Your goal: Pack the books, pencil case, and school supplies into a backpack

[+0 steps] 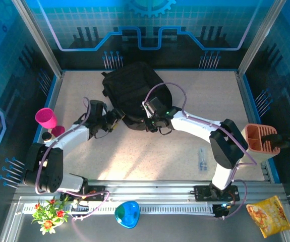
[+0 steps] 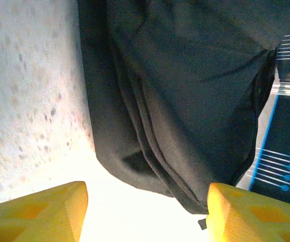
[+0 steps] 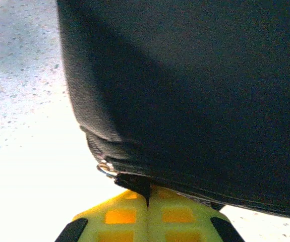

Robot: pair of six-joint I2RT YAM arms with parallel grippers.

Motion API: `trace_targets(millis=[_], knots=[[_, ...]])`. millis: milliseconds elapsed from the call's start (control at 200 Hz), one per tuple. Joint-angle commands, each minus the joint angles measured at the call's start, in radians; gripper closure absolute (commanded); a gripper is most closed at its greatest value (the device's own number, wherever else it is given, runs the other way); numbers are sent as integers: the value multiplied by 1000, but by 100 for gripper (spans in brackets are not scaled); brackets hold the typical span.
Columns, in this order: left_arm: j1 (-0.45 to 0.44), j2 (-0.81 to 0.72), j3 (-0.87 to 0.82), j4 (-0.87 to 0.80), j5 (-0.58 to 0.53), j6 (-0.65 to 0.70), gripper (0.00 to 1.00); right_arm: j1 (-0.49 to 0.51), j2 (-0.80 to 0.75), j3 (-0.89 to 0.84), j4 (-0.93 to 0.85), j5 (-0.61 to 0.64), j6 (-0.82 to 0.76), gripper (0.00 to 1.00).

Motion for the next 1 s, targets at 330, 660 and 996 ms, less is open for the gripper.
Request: trace_targets(millis=[330, 660, 996], knots=[[-124, 176, -2, 339, -8, -292, 30, 3, -30, -54, 79, -73, 33, 100], [-142, 286, 61, 365, -13, -324, 54, -1, -62, -95, 70, -34, 42, 100], [-135, 315, 86, 204, -77, -241, 94, -103, -79, -141, -46, 107, 94, 100]])
